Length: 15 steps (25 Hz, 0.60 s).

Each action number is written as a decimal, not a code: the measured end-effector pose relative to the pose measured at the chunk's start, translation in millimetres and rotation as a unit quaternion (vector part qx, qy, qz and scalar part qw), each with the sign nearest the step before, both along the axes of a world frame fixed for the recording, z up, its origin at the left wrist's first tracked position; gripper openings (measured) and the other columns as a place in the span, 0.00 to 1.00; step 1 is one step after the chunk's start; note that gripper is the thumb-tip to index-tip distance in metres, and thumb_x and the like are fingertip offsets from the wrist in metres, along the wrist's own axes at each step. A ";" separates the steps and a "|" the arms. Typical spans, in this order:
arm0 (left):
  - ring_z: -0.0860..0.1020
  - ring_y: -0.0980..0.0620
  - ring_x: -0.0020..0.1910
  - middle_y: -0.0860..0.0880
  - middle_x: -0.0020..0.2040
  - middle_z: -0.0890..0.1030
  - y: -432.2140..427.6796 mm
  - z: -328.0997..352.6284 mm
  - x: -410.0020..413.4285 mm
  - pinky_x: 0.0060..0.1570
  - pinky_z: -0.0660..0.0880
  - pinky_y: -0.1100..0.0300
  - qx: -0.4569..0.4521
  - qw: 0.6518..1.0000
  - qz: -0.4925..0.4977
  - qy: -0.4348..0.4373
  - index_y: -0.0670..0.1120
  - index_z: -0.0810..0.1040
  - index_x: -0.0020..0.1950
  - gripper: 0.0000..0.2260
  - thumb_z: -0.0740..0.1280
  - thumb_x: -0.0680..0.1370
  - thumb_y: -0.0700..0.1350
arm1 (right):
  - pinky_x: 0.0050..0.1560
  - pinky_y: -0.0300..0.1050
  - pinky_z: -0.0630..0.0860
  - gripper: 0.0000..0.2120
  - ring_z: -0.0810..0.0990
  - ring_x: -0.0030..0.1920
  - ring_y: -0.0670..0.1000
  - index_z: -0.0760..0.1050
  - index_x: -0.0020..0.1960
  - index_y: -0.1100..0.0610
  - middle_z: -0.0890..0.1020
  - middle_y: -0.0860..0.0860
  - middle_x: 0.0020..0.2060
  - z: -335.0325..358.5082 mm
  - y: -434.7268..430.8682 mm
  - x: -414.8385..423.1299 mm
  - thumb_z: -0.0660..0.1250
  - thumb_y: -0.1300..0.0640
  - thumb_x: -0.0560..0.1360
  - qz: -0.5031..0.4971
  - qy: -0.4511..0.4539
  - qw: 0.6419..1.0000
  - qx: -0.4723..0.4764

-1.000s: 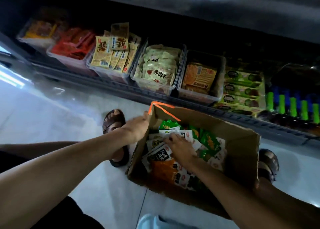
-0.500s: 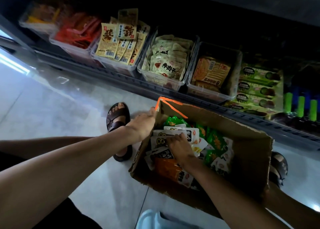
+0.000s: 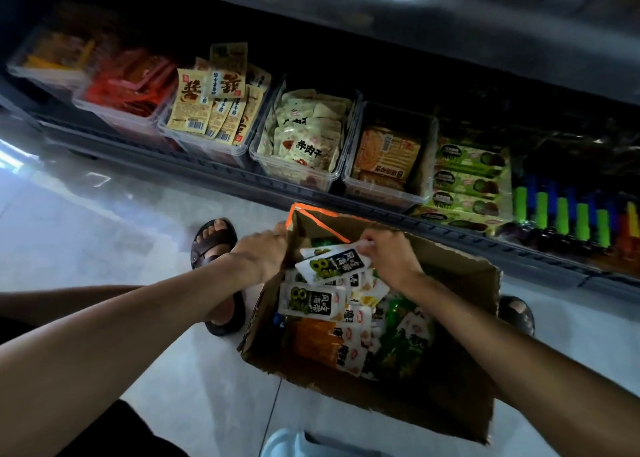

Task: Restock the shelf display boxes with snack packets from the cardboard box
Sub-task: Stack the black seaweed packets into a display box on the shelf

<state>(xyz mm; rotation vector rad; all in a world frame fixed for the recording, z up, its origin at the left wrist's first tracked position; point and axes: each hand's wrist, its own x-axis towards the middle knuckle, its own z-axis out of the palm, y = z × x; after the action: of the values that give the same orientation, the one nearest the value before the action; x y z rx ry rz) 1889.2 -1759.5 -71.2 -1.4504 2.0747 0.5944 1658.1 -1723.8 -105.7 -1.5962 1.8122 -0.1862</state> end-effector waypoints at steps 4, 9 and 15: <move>0.71 0.42 0.66 0.43 0.69 0.69 -15.3 34.9 -21.1 0.56 0.71 0.49 -0.046 0.998 -0.001 0.037 0.43 0.63 0.73 0.23 0.62 0.78 0.42 | 0.34 0.33 0.69 0.06 0.79 0.43 0.47 0.75 0.44 0.50 0.80 0.47 0.41 89.2 -3.7 -43.8 0.66 0.59 0.79 -0.003 0.003 0.997 -0.074; 0.73 0.52 0.64 0.51 0.67 0.74 -25.4 126.6 -61.2 0.63 0.70 0.56 0.148 0.937 0.088 0.303 0.53 0.69 0.72 0.25 0.67 0.75 0.45 | 0.37 0.29 0.70 0.06 0.78 0.42 0.36 0.78 0.46 0.49 0.80 0.42 0.40 198.5 17.4 -64.2 0.67 0.59 0.78 0.047 -0.005 0.989 -0.141; 0.81 0.46 0.58 0.46 0.57 0.83 0.3 194.9 -77.0 0.65 0.71 0.43 0.361 0.842 0.103 0.388 0.47 0.76 0.64 0.22 0.71 0.73 0.54 | 0.40 0.33 0.75 0.06 0.79 0.46 0.37 0.79 0.48 0.50 0.82 0.41 0.41 265.3 30.5 -61.3 0.67 0.60 0.78 0.072 -0.060 0.978 -0.188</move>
<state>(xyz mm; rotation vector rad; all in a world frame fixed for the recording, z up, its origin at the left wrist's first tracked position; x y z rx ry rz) 1812.2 -1759.2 123.7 -1.0354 1.8228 2.0683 1596.8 -1693.3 159.7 -1.9218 1.6280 -0.5740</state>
